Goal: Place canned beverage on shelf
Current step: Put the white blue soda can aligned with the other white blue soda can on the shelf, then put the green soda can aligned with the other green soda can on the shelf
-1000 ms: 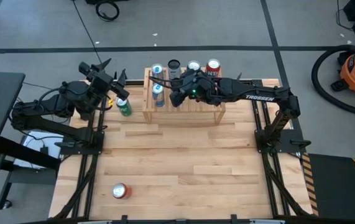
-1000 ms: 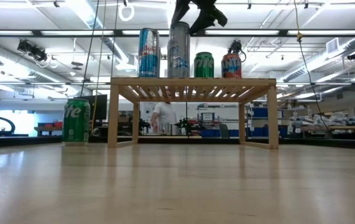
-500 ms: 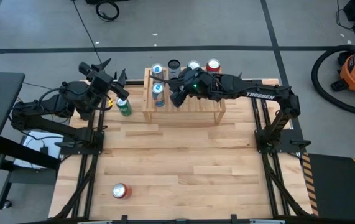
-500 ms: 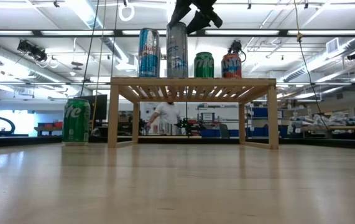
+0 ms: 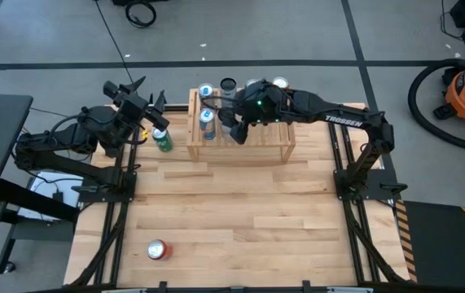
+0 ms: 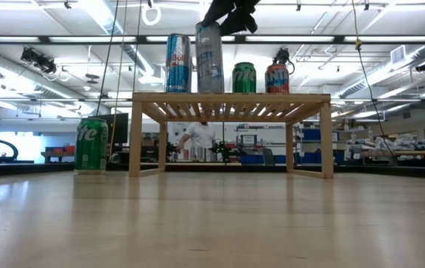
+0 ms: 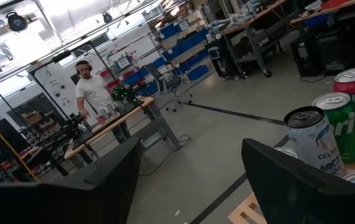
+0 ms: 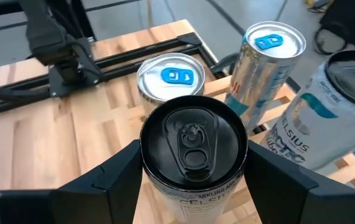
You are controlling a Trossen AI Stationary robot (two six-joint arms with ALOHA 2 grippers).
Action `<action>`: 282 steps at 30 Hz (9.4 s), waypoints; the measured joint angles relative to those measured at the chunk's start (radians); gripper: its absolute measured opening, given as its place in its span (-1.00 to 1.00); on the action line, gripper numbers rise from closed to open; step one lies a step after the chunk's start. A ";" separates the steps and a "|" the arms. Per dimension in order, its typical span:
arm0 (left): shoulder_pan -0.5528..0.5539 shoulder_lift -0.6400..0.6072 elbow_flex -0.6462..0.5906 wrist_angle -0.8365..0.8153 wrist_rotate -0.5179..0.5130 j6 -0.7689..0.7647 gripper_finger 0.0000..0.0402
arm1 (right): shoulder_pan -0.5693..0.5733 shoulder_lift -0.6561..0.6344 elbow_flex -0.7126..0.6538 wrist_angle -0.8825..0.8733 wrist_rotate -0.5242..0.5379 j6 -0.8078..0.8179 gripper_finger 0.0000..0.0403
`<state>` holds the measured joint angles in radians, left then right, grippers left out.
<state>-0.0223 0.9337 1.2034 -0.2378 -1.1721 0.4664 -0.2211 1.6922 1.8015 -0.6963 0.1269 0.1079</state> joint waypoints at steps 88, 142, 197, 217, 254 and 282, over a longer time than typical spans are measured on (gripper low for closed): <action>0.000 0.003 0.000 -0.017 0.000 0.090 0.74 | 0.058 -0.228 0.000 -0.095 -0.312 -0.074 0.79; 0.605 0.260 0.000 -0.919 0.719 -0.957 0.97 | 0.560 -0.221 -0.018 -0.443 -0.034 0.160 0.87; 0.806 0.559 0.000 -1.006 1.022 -0.890 0.97 | 0.560 -0.221 -0.018 -0.447 -0.041 0.126 0.88; 0.807 0.639 -0.001 -0.999 1.043 -0.842 0.97 | 0.560 -0.221 -0.018 -0.447 -0.042 0.136 0.88; 0.798 0.636 0.001 -1.025 1.047 -0.780 0.39 | 0.559 -0.221 -0.018 -0.446 -0.023 0.181 0.88; 0.774 0.622 -0.001 -1.130 1.090 -0.722 0.36 | 0.557 -0.221 -0.018 -0.446 -0.013 0.178 0.88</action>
<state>0.7515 1.5558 1.2026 -1.3680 -0.0821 -0.2558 0.3363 1.4712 1.7832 -1.1427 0.1135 0.2855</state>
